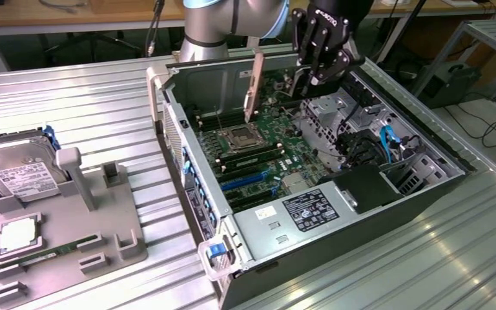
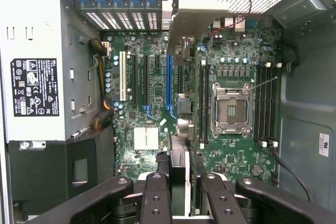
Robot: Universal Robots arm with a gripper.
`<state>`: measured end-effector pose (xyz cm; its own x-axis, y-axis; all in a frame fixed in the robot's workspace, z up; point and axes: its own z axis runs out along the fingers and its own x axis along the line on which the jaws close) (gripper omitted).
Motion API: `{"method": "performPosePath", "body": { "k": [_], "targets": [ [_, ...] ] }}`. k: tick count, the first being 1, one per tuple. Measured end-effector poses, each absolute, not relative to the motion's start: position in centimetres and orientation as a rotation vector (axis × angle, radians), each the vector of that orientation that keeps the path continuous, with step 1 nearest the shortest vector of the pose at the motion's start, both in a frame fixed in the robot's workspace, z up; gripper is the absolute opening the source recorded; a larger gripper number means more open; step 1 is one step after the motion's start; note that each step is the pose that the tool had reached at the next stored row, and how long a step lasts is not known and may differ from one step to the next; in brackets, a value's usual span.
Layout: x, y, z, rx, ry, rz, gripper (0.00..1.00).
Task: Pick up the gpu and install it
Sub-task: 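Insert the gpu into the slot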
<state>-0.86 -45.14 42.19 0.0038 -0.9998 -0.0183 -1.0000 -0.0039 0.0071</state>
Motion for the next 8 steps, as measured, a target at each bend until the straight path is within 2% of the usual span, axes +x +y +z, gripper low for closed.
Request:
{"method": "performPosePath", "body": {
  "k": [8],
  "targets": [
    [-1.02,-45.2,41.78,-2.218,2.208,0.022,0.27]
  ]
}}
